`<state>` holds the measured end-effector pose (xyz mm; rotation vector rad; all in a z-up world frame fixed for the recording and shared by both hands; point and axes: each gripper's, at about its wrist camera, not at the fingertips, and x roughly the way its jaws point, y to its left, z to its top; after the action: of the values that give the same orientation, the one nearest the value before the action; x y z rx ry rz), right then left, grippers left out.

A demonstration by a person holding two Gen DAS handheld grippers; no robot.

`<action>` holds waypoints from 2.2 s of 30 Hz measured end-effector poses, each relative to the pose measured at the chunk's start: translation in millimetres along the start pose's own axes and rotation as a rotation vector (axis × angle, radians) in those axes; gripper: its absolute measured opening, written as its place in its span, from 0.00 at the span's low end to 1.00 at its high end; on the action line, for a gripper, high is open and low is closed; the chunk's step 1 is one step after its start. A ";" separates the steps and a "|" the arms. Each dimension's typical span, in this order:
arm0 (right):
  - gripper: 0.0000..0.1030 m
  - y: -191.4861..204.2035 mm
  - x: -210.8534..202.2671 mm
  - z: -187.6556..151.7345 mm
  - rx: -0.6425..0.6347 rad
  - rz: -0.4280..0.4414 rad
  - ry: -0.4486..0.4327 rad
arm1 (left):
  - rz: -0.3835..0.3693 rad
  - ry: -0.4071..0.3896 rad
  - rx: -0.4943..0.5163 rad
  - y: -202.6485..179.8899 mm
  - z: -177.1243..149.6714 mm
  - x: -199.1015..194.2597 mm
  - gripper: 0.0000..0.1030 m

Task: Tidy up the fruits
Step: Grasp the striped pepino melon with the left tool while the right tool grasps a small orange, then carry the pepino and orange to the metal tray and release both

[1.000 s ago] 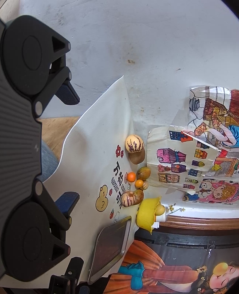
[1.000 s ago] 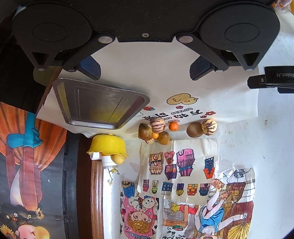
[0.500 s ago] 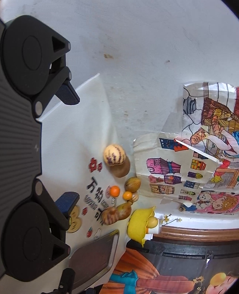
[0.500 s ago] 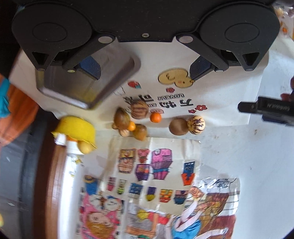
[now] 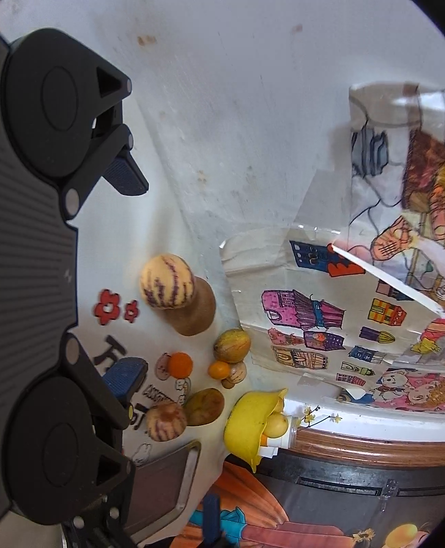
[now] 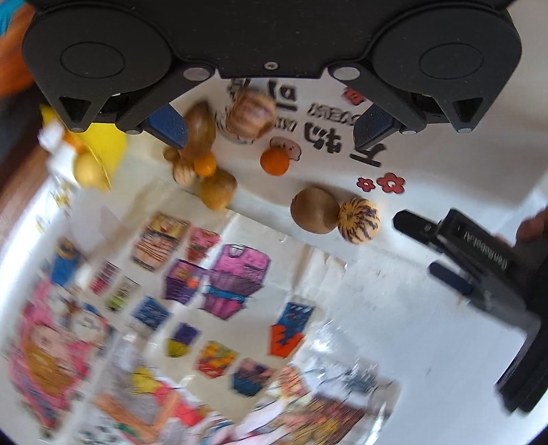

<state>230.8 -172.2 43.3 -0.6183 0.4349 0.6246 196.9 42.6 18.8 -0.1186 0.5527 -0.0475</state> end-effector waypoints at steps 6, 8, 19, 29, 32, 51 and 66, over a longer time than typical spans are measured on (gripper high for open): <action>0.99 -18.5 50.5 11.5 -0.098 0.106 0.041 | -0.036 0.003 0.009 2.0 10.8 29.1 0.99; 0.96 -25.5 68.4 14.2 -0.067 0.141 0.061 | -0.042 0.008 0.011 2.2 12.6 36.3 0.99; 0.68 -44.3 130.7 13.3 0.093 0.243 0.150 | -0.076 0.058 -0.005 5.2 14.6 68.2 0.80; 0.43 -46.7 140.3 11.0 0.167 0.301 0.147 | -0.073 0.057 -0.006 3.4 14.5 75.3 0.63; 0.35 -46.4 139.6 10.2 0.174 0.293 0.138 | -0.061 0.056 -0.009 4.8 15.2 74.7 0.55; 0.34 -78.4 43.5 -1.4 0.289 0.191 0.002 | -0.115 0.001 0.002 -32.9 28.5 35.5 0.51; 0.34 -176.8 -11.1 -109.4 0.475 -0.185 0.108 | -0.366 -0.009 0.103 -166.9 54.6 72.3 0.51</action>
<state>317.3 -361.6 39.2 -0.2344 0.5971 0.2947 284.9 -123.1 48.1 -0.1184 0.5129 -0.4312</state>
